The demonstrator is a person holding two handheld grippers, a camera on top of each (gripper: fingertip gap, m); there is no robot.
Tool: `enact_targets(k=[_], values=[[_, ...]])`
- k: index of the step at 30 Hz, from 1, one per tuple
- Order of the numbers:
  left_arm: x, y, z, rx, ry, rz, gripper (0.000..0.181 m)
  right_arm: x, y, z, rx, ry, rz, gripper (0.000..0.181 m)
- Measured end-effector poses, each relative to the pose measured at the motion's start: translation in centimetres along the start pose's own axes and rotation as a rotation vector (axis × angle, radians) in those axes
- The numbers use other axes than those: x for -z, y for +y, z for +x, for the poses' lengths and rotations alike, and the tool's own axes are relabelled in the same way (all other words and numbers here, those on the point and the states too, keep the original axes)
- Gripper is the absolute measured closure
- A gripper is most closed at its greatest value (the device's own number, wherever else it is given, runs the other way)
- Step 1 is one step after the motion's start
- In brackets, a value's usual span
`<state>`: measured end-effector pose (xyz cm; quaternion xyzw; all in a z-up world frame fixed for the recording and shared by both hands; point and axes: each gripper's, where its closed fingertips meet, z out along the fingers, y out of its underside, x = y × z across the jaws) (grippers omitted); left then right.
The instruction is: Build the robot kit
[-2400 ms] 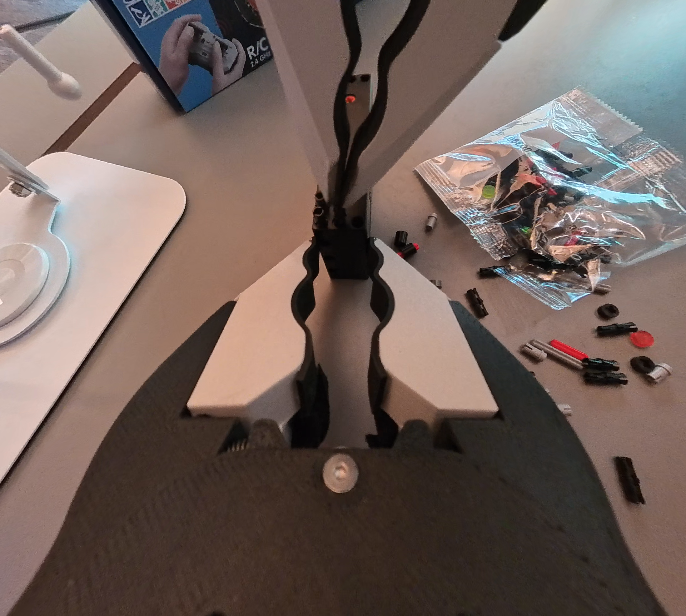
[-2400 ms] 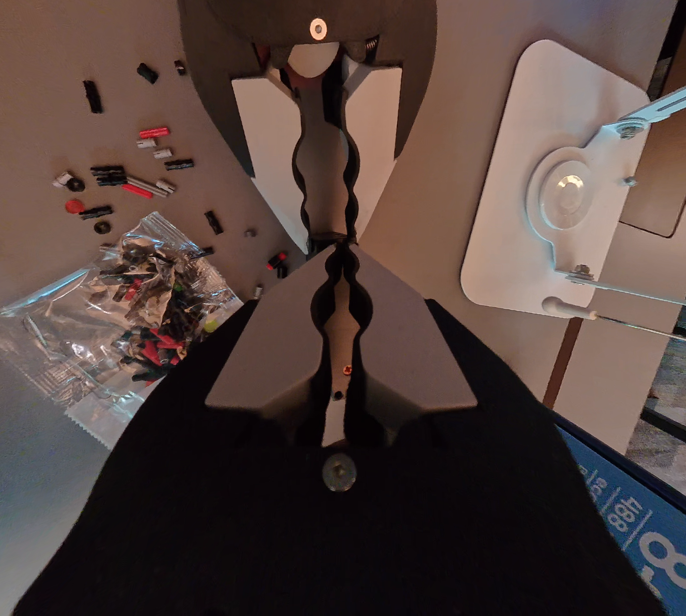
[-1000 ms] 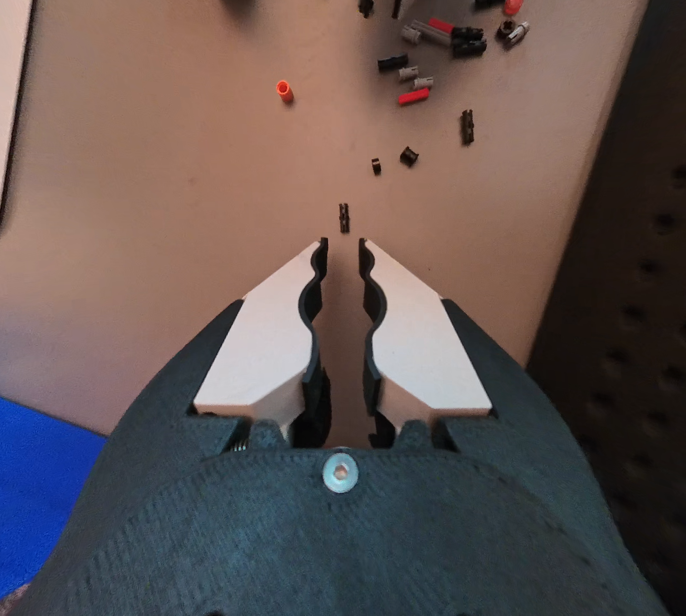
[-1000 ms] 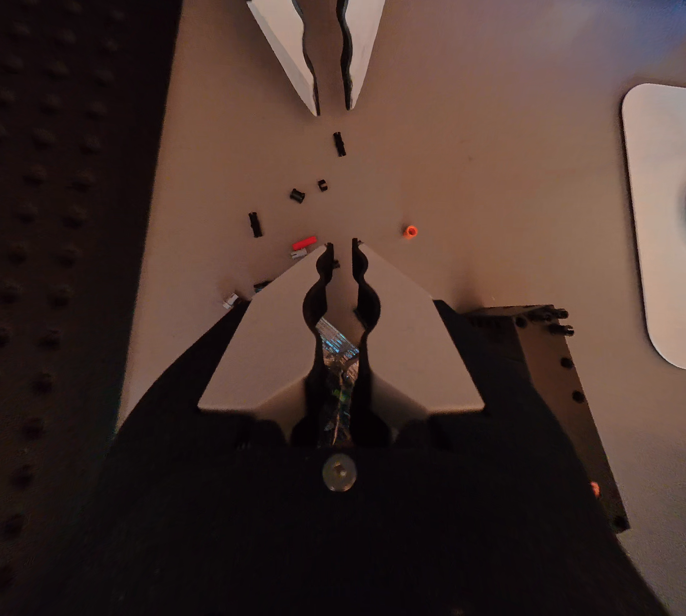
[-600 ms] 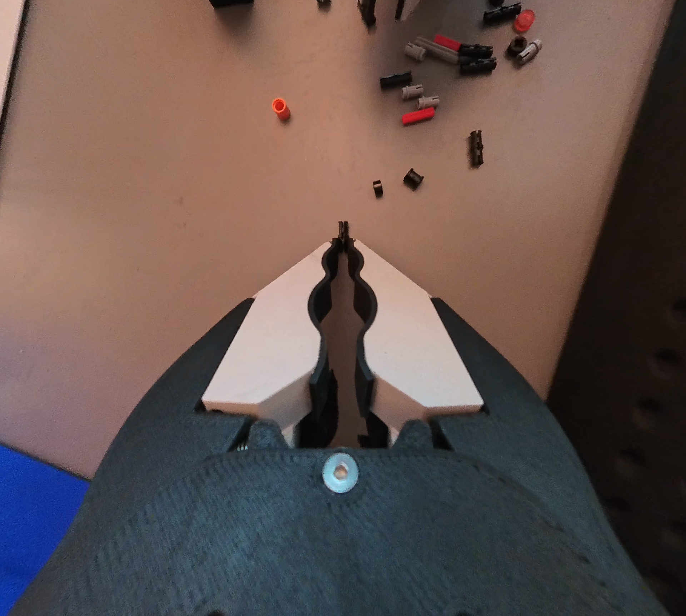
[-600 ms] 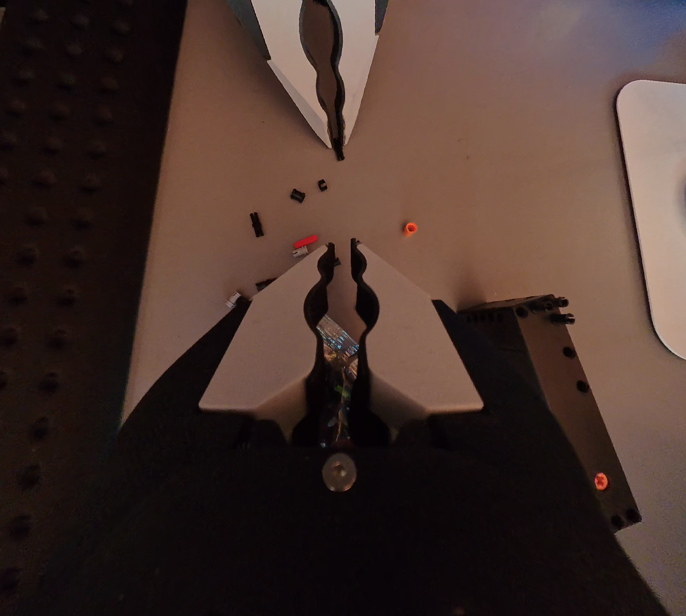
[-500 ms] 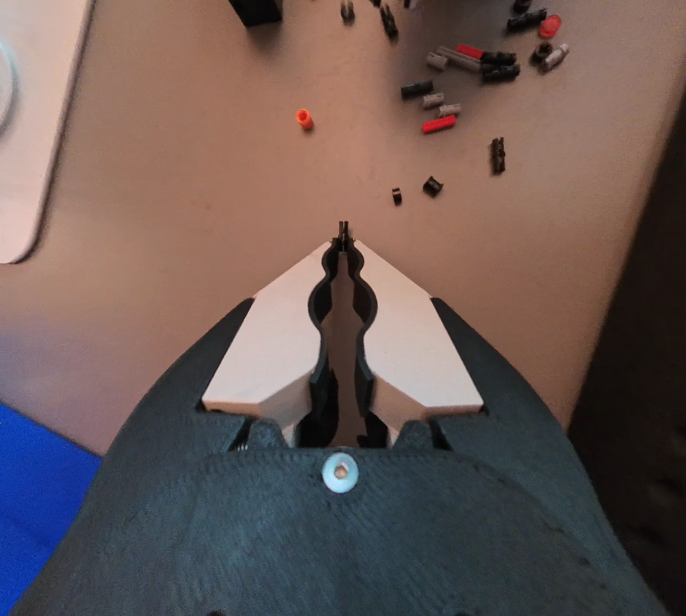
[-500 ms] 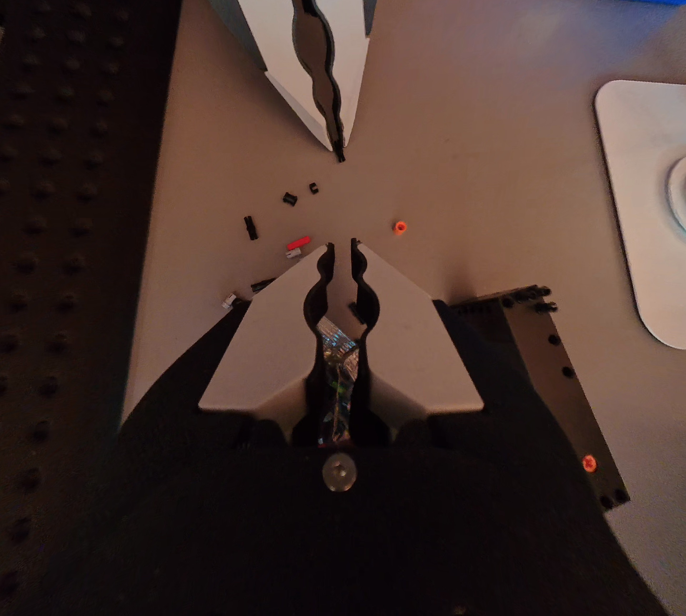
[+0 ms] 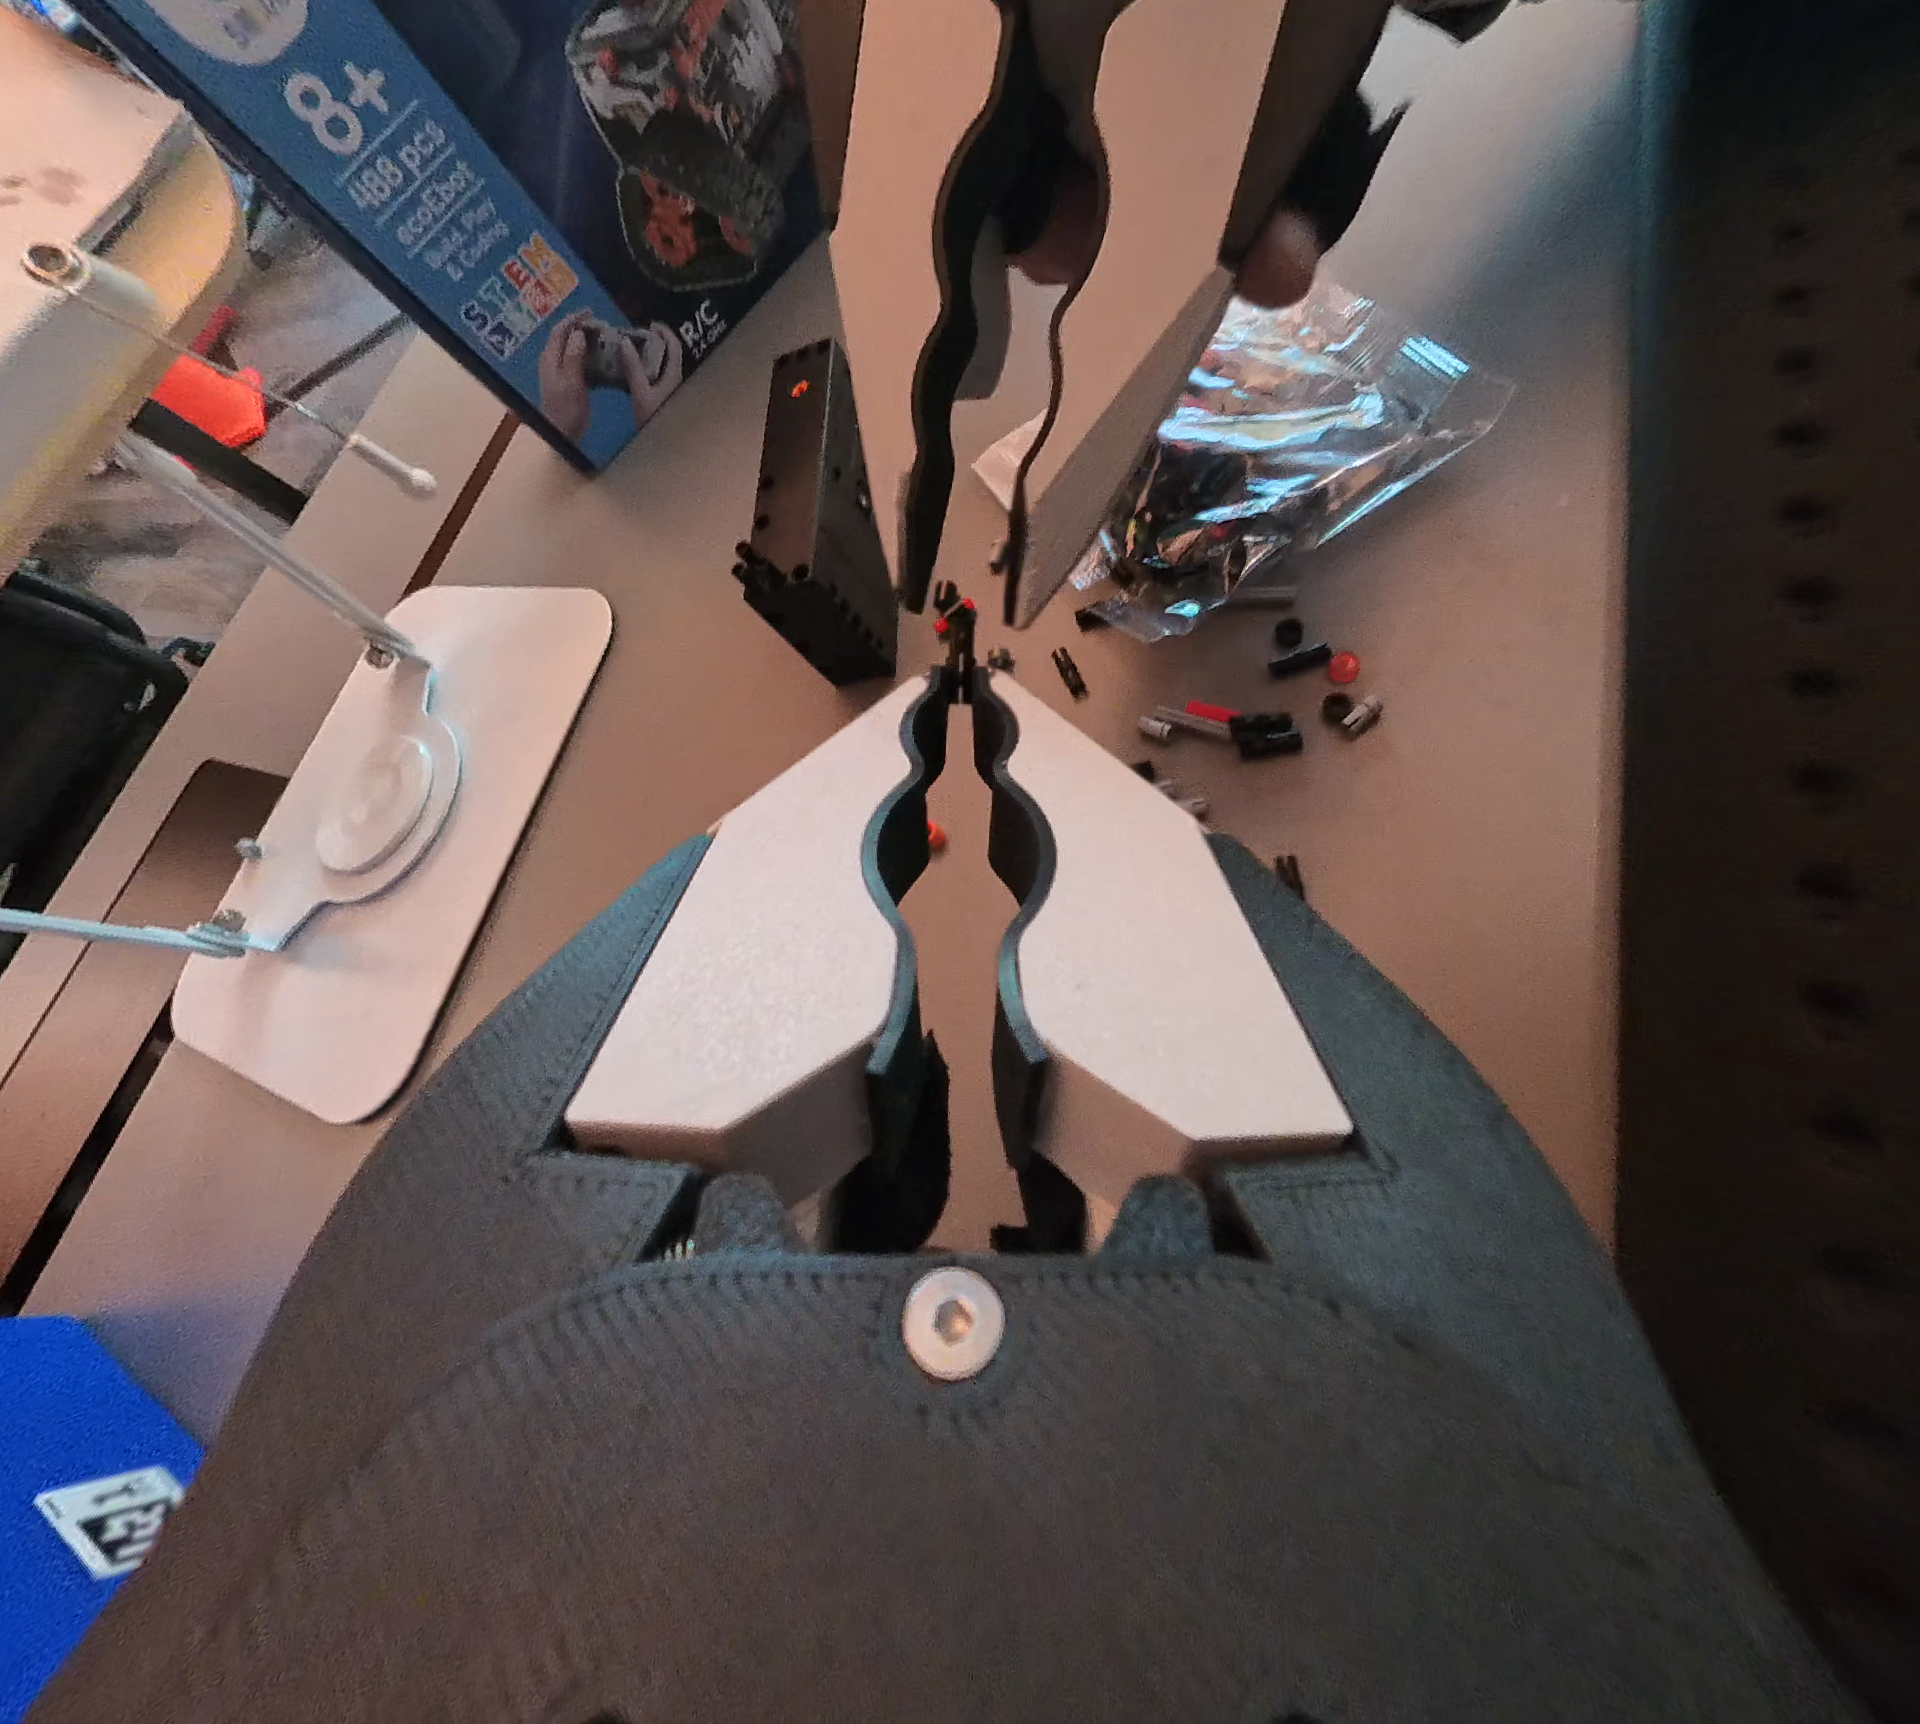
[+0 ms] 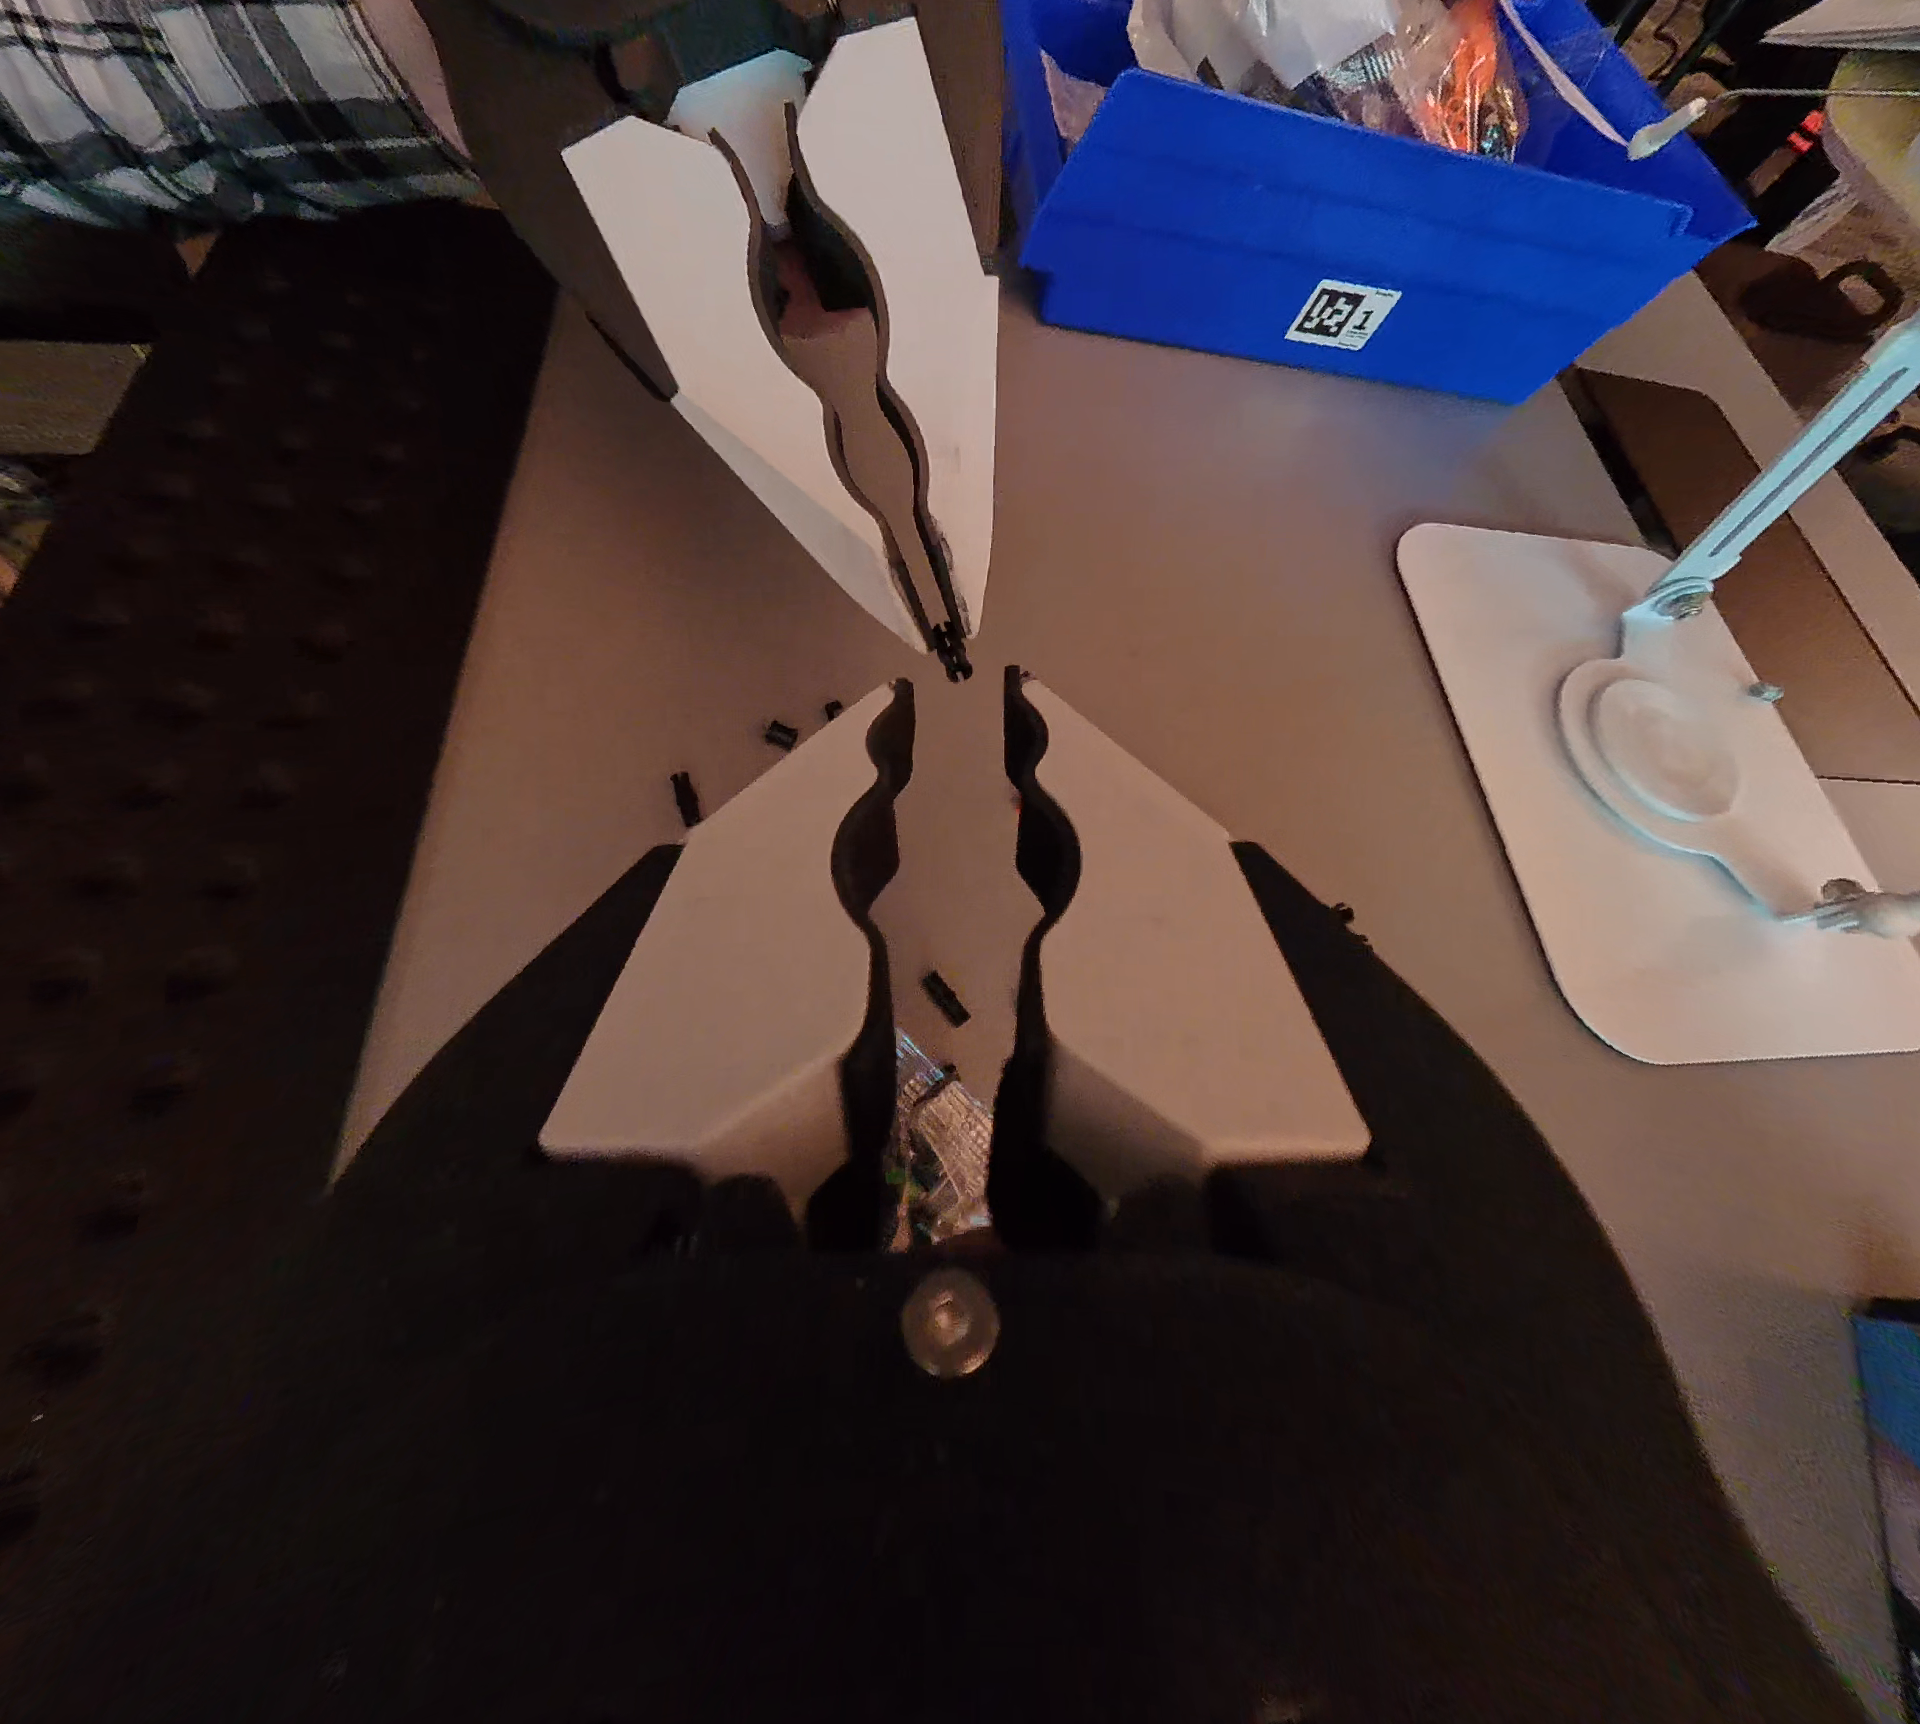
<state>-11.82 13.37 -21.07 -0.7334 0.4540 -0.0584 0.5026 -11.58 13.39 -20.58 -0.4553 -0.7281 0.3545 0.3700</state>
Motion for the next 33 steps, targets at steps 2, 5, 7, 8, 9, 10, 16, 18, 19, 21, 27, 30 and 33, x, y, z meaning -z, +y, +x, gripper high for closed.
enact_targets(k=[2, 5, 7, 8, 9, 10, 16, 18, 19, 21, 27, 30, 33], values=[[-0.1, -0.3, 0.1, -0.005, 0.003, 0.004, 0.179, 0.1, -0.1, 0.0, -0.005, -0.006, 0.012, 0.169], [-0.3, -0.6, 0.2, -0.007, 0.008, 0.012, 0.179, 0.3, -0.3, -0.1, -0.004, -0.018, 0.022, 0.172], [-0.4, -0.7, 0.2, -0.012, 0.009, 0.013, 0.179, 0.3, -0.1, -0.1, -0.009, -0.021, 0.014, 0.178], [-0.4, -0.7, 0.1, -0.011, 0.010, 0.016, 0.179, 0.3, -0.1, -0.1, -0.013, -0.021, 0.015, 0.178], [-0.4, -0.9, 0.1, -0.007, 0.009, 0.031, 0.179, 0.3, 0.0, 0.0, -0.017, -0.020, 0.015, 0.178], [-0.3, -1.3, 0.1, 0.006, 0.015, 0.058, 0.179, 0.4, 0.0, 0.0, -0.020, -0.020, 0.013, 0.178], [-0.3, -1.6, -0.1, -0.018, 0.009, 0.053, 0.179, 0.4, -0.1, 0.2, -0.024, -0.016, 0.024, 0.180], [-0.4, -1.6, -0.1, -0.021, 0.010, 0.048, 0.179, 0.5, -0.1, 0.1, -0.032, -0.024, 0.027, 0.175], [-0.5, -1.5, 0.0, -0.023, 0.013, 0.043, 0.179, 0.5, -0.1, 0.0, -0.030, -0.025, 0.028, 0.174], [-0.6, -1.5, -0.1, -0.027, 0.009, 0.038, 0.179, 0.5, -0.1, 0.0, -0.025, -0.024, 0.026, 0.173], [-0.7, -1.5, -0.1, -0.054, 0.001, 0.018, 0.179, 0.6, 0.0, 0.2, -0.034, -0.022, 0.026, 0.175], [-0.8, -1.5, -0.1, -0.068, -0.003, 0.009, 0.179, 0.6, 0.1, 0.2, -0.048, -0.025, 0.027, 0.177], [-0.9, -1.5, -0.2, -0.089, -0.014, 0.001, 0.179, 0.7, 0.1, 0.3, -0.092, -0.041, 0.034, 0.178]])
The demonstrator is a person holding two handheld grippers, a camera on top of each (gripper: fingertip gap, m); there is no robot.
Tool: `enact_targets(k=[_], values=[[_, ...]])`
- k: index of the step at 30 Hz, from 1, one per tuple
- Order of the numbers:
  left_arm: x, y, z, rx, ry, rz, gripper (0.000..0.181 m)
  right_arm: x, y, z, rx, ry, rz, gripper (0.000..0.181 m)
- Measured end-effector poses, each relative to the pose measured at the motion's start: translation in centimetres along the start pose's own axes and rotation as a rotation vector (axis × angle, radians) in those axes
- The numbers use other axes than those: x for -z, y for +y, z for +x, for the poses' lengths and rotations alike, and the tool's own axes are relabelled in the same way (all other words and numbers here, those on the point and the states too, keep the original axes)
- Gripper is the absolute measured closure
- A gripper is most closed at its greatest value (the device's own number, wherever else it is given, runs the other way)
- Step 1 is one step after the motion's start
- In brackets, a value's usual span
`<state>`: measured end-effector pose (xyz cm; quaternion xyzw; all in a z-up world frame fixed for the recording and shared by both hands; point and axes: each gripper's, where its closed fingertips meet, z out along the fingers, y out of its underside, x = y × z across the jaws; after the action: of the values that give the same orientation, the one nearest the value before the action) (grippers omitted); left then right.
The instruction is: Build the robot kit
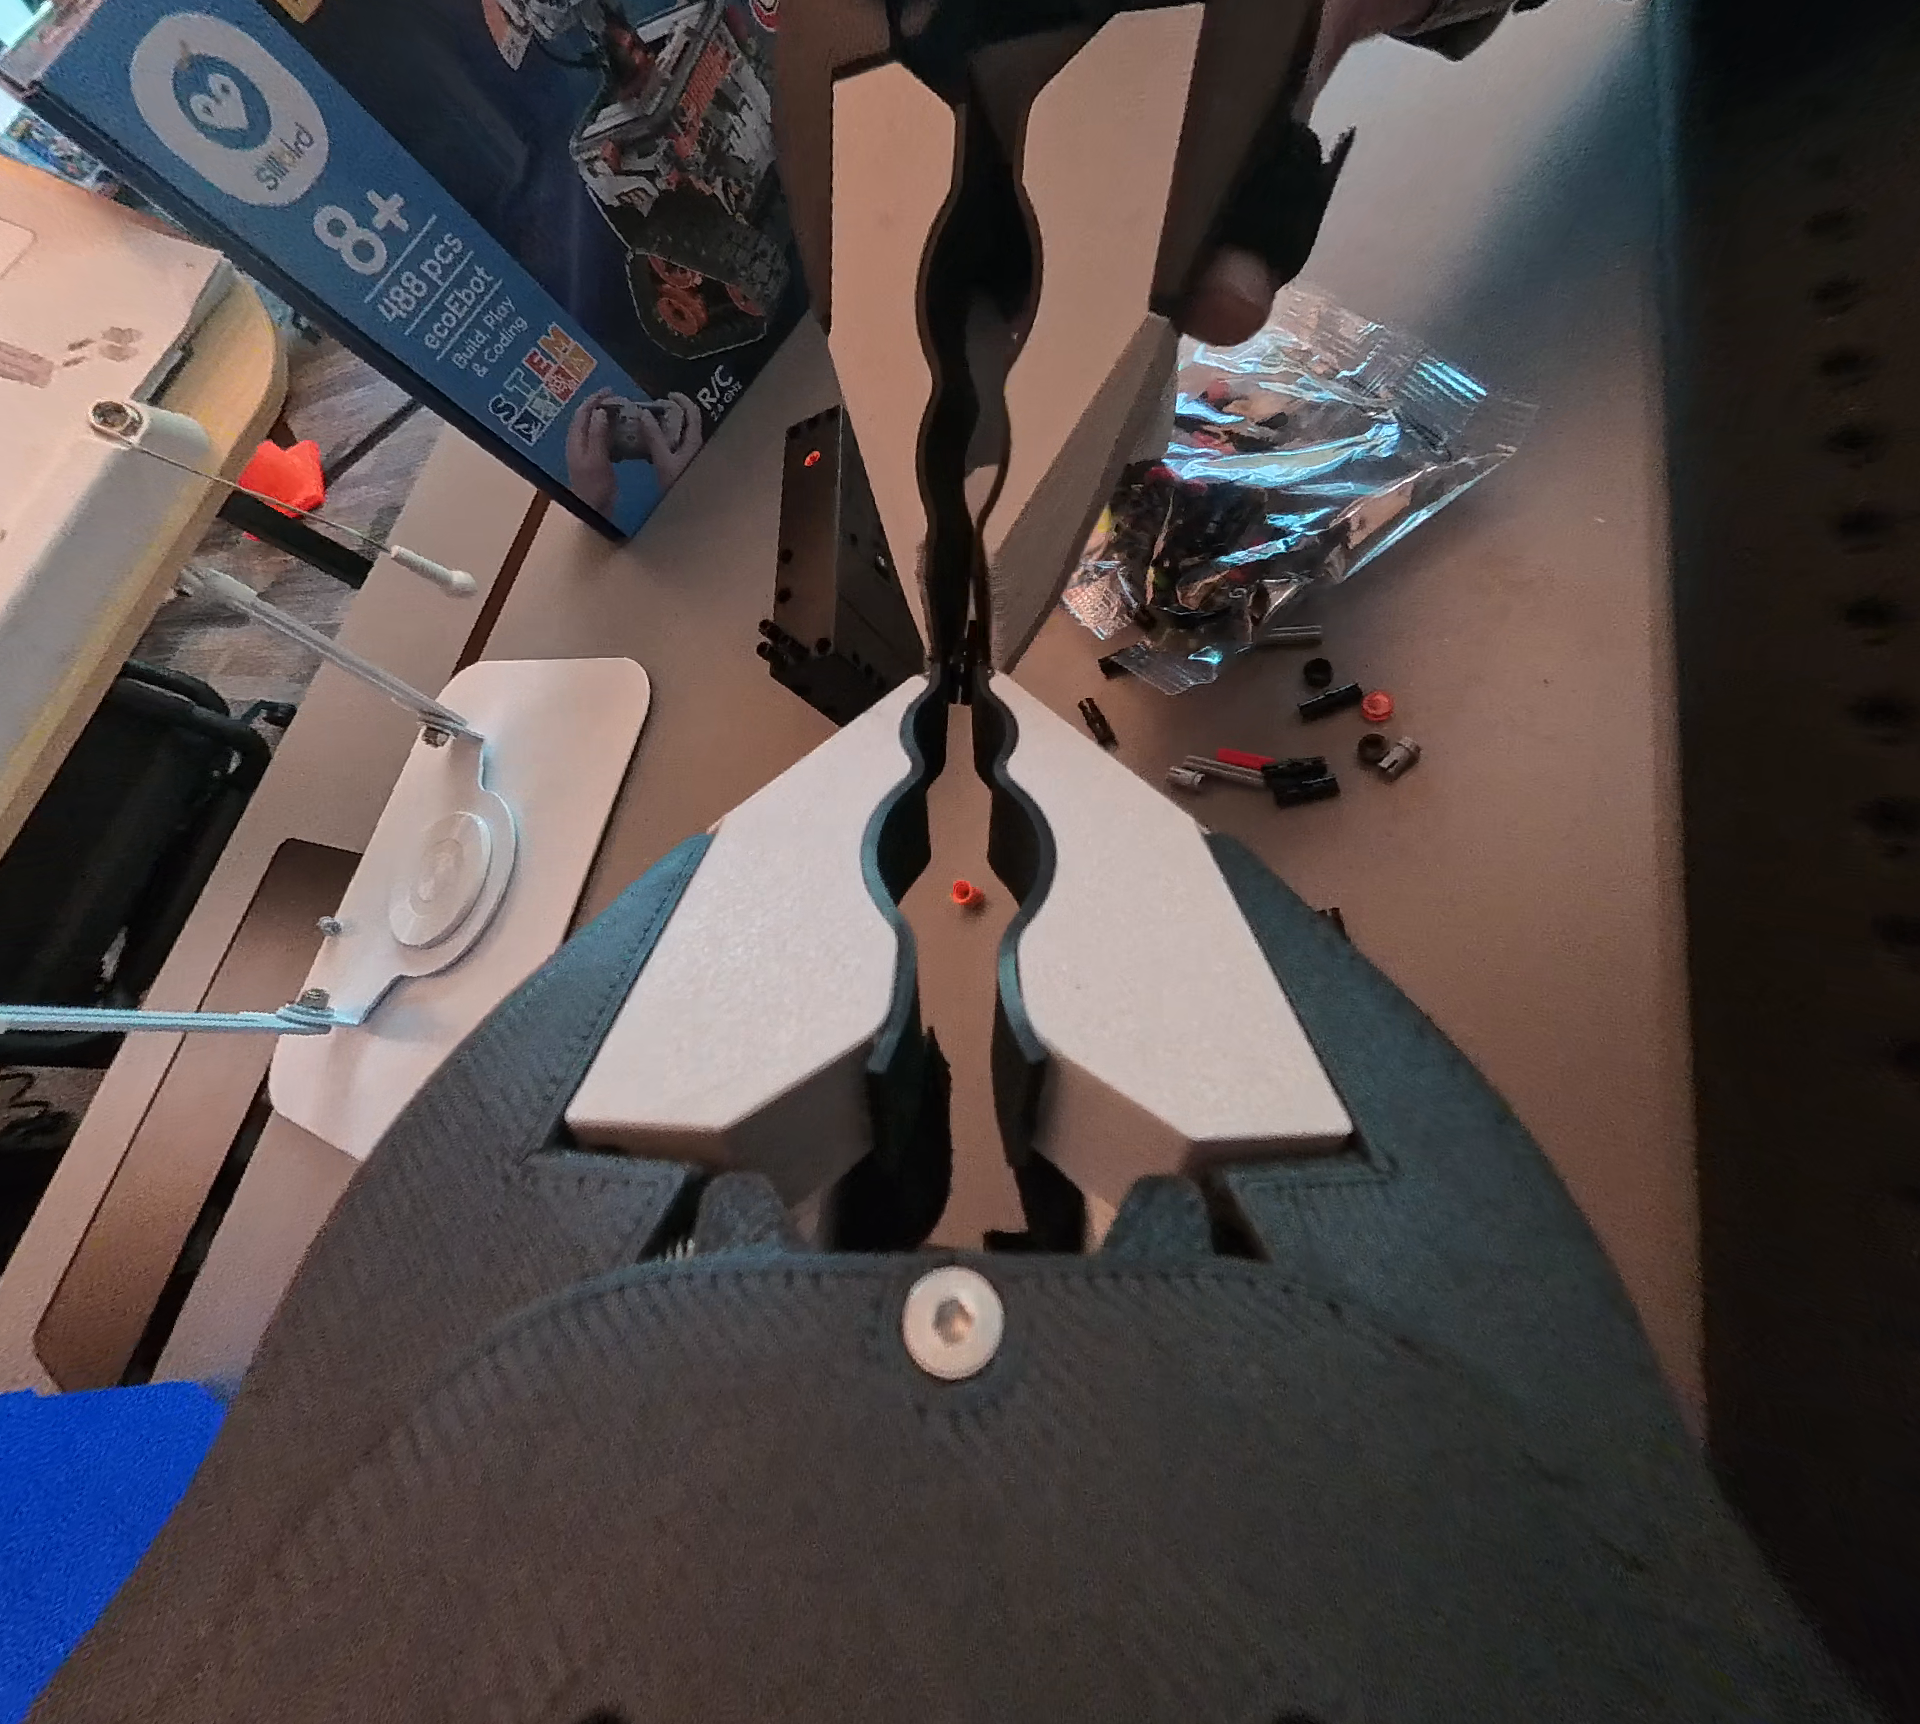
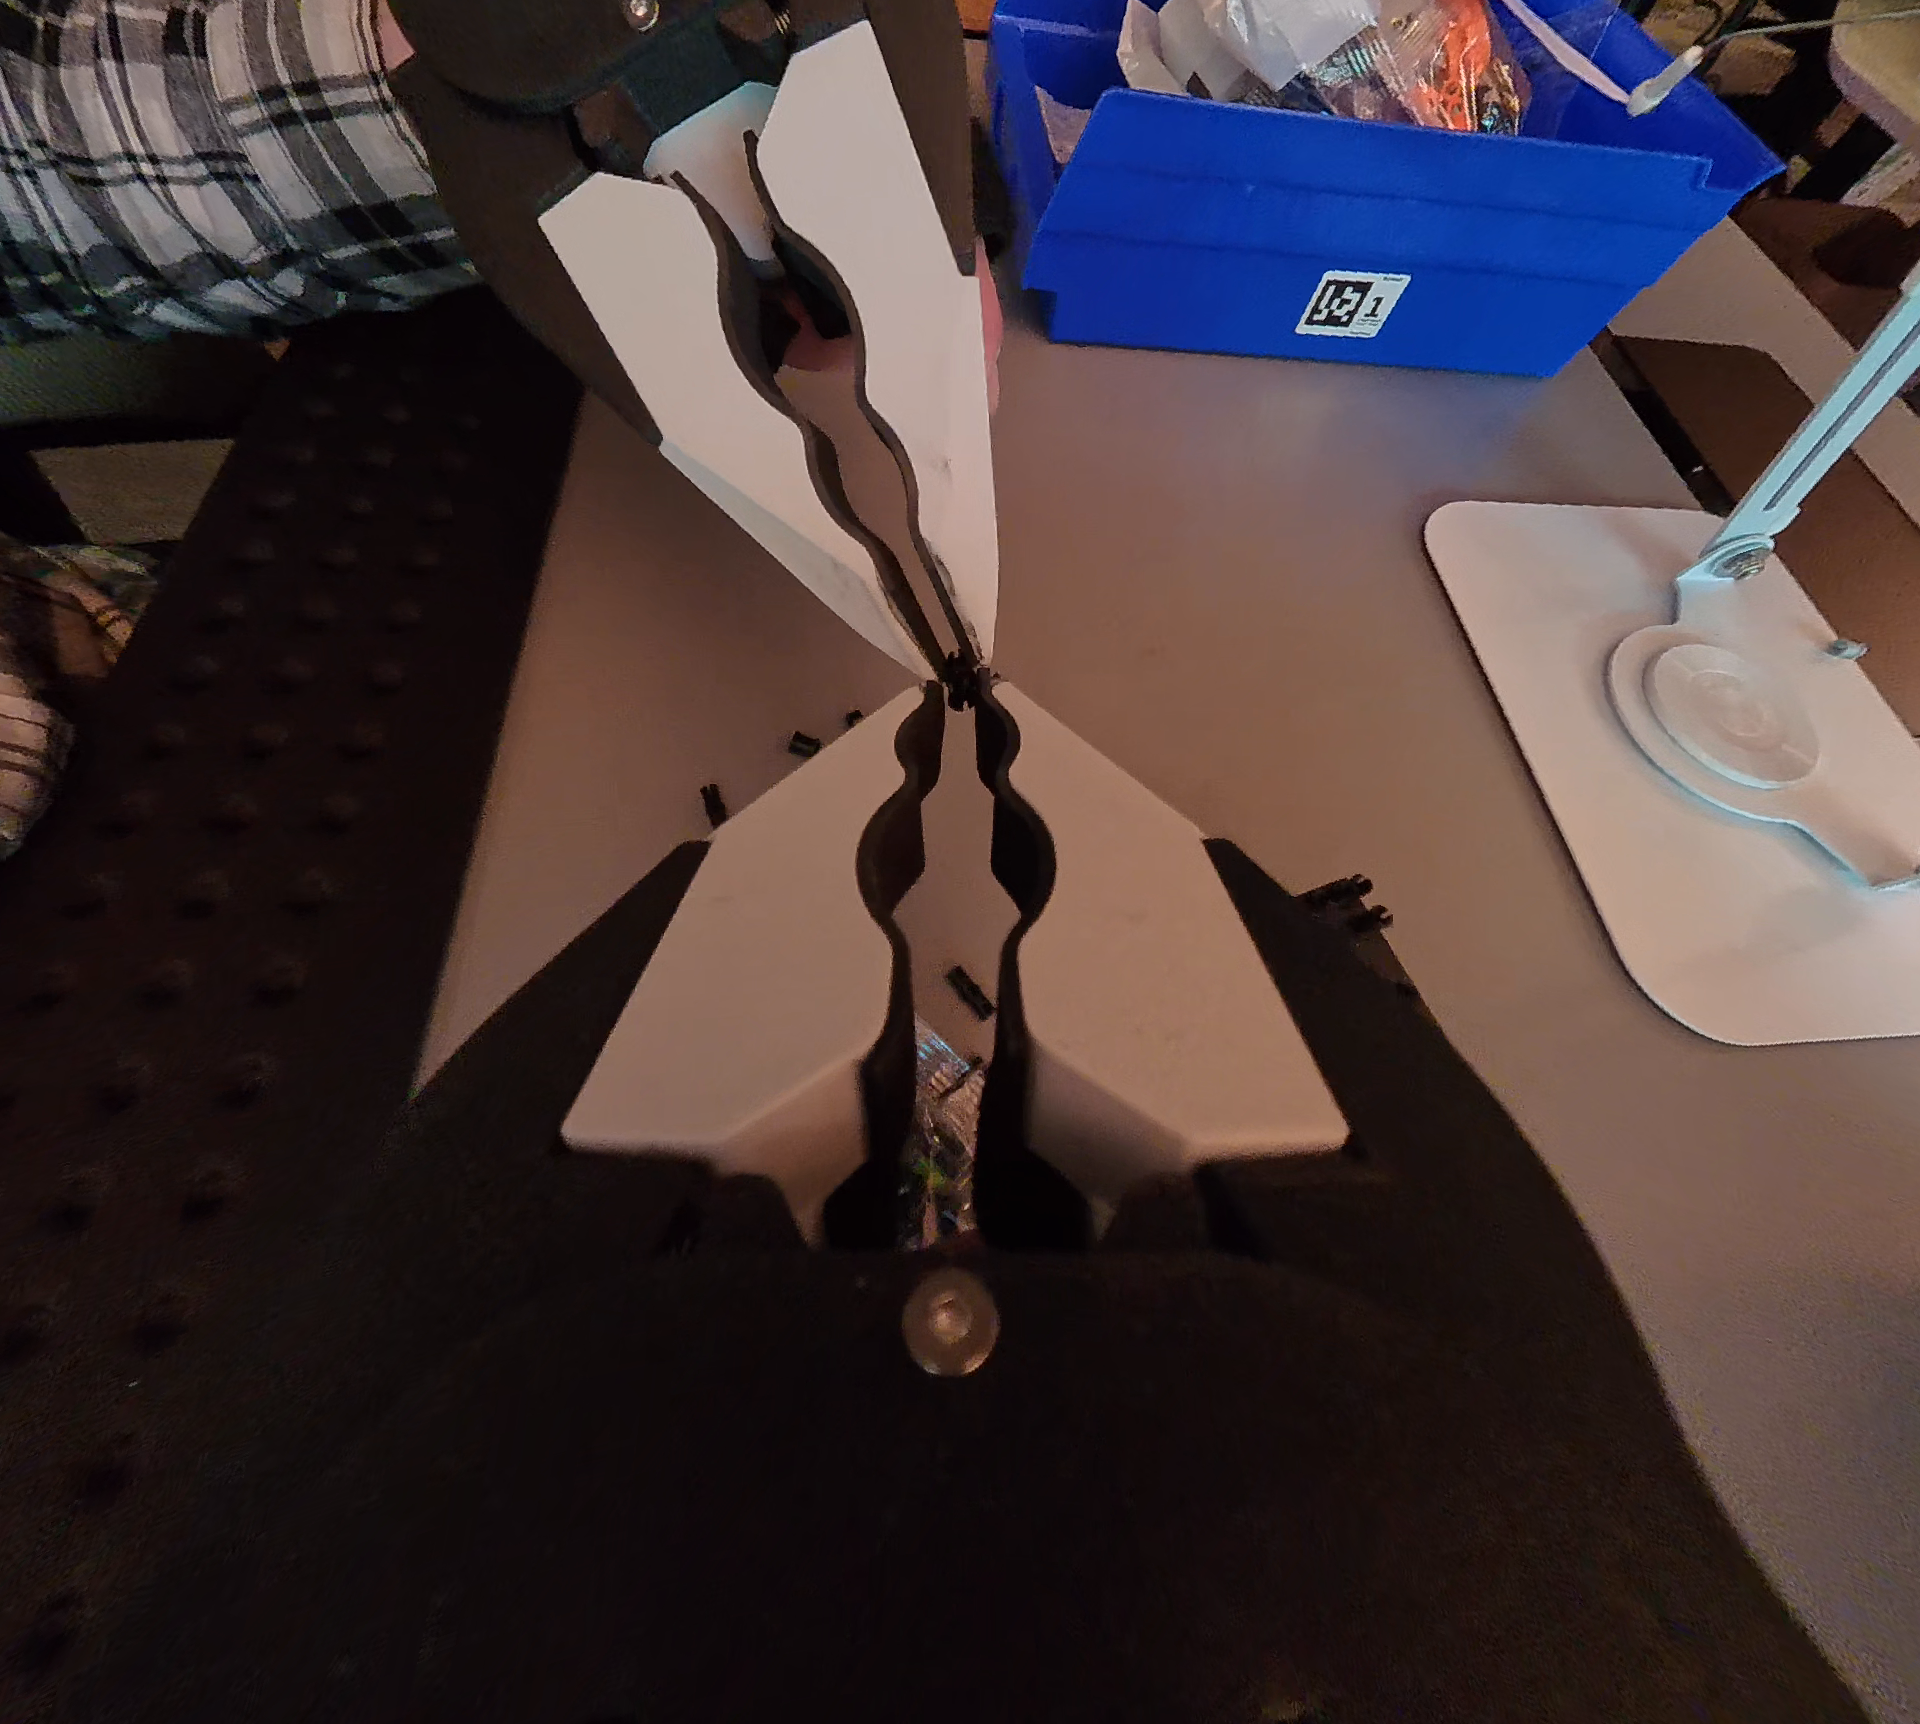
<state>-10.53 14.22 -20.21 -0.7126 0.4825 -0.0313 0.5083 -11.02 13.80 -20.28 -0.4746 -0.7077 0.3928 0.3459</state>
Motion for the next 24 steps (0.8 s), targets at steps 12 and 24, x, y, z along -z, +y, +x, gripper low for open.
enact_targets(k=[12, 24], values=[[-0.08, -0.38, -0.28, -0.081, -0.053, -0.019, 0.180, 0.33, -0.16, 0.08, -0.139, -0.058, 0.038, 0.176], [-0.46, -0.47, -0.35, -0.145, -0.099, -0.035, 0.180, 0.76, -0.50, 0.39, -0.290, -0.123, 0.099, 0.178]])
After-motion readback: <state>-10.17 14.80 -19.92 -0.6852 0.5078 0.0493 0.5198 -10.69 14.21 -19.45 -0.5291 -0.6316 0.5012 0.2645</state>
